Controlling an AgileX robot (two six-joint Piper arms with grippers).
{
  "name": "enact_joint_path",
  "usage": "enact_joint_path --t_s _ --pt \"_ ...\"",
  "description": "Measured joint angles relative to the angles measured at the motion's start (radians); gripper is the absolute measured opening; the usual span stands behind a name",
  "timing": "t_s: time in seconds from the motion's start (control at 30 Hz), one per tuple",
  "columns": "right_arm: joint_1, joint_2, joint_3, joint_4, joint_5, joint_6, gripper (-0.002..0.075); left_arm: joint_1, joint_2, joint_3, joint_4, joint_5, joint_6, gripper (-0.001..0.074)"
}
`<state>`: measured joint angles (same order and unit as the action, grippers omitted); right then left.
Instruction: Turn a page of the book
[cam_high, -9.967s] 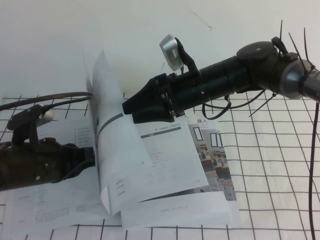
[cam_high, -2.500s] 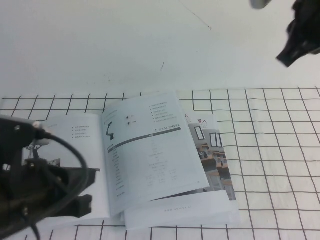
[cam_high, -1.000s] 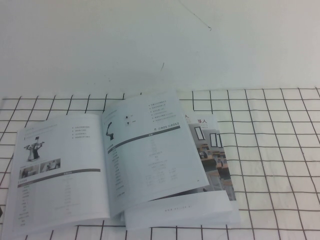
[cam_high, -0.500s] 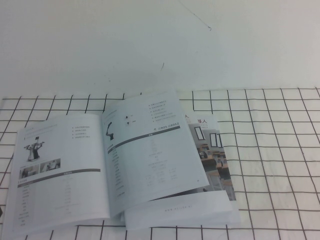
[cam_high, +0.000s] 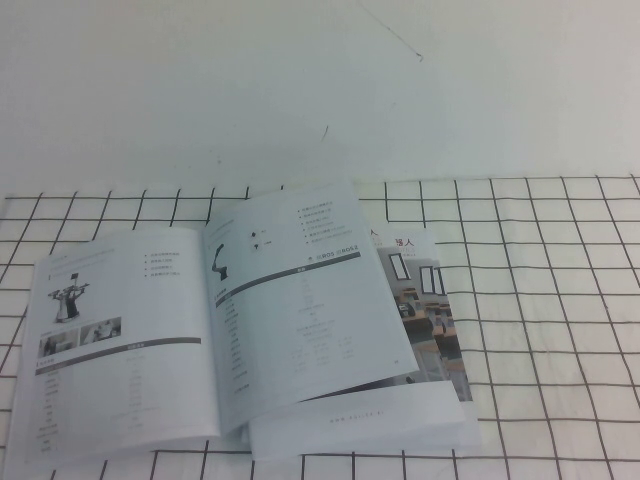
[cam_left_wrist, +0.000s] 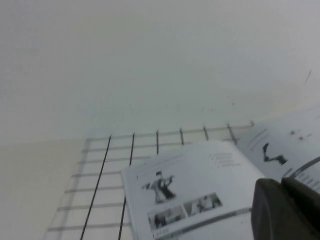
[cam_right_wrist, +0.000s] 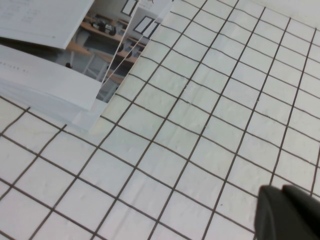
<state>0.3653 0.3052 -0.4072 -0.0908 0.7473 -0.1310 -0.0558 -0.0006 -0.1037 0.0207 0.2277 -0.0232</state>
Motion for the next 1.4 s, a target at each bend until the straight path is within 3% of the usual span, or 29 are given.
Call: enact_joint_path --t_s 0.17,0.43,0.7,1.4 --pt "0.000 0.000 0.000 0.000 0.002 0.000 0.0000 0.029 -0.009 0.122 -0.004 0.028 -0.069 -0.0002" --pt "0.000 0.000 0.000 0.001 0.002 0.000 0.0000 0.027 -0.011 0.126 -0.002 0.096 -0.085 -0.0002" --pt "0.000 0.000 0.000 0.001 0.002 0.001 0.0000 -0.052 -0.011 0.126 0.000 0.097 -0.085 -0.0002" --pt "0.000 0.000 0.000 0.001 0.002 0.001 0.0000 -0.057 -0.011 0.126 0.000 0.101 -0.085 -0.0002"
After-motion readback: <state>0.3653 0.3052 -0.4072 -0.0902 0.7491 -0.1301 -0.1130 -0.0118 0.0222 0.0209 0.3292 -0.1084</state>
